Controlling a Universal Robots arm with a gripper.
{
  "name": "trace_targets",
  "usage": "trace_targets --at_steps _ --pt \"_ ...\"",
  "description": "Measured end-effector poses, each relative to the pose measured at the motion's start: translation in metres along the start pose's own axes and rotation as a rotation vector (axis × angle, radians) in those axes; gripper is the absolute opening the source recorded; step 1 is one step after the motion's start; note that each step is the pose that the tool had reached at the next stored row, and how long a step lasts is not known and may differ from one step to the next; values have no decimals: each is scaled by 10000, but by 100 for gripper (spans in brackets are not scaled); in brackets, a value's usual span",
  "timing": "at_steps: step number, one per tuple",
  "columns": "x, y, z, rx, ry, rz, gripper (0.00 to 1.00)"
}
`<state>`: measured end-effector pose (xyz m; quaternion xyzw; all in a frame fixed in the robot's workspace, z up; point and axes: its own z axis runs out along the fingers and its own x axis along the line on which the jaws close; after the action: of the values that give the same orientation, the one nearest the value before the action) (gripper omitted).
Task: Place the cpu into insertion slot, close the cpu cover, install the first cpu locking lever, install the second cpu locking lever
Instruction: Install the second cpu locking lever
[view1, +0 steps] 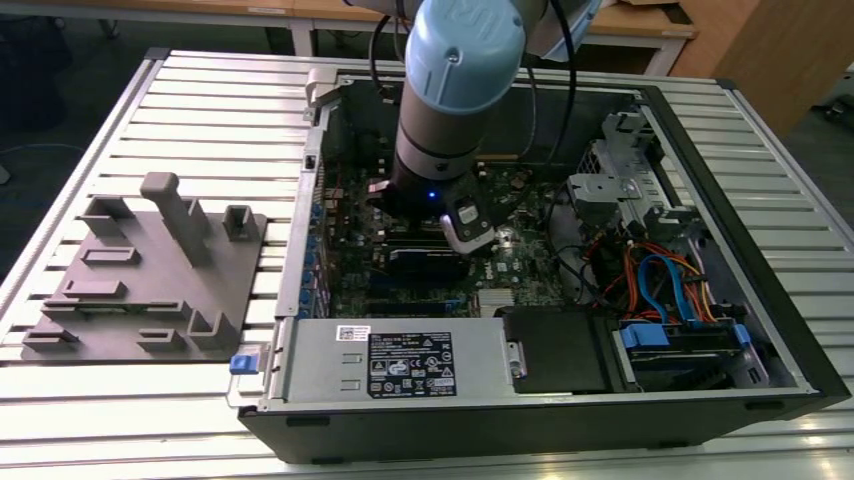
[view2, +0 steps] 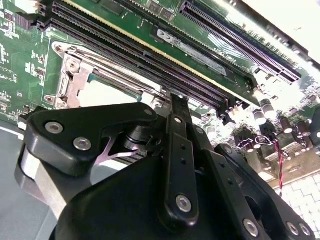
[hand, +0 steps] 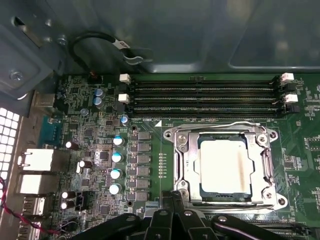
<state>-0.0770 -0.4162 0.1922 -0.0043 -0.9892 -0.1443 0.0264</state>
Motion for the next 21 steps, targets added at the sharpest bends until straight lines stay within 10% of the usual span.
trace_targets --at_steps 10,21 --pt "9 6 14 -255 4 -11 10" --pt "11 1 24 -266 -9 17 10"
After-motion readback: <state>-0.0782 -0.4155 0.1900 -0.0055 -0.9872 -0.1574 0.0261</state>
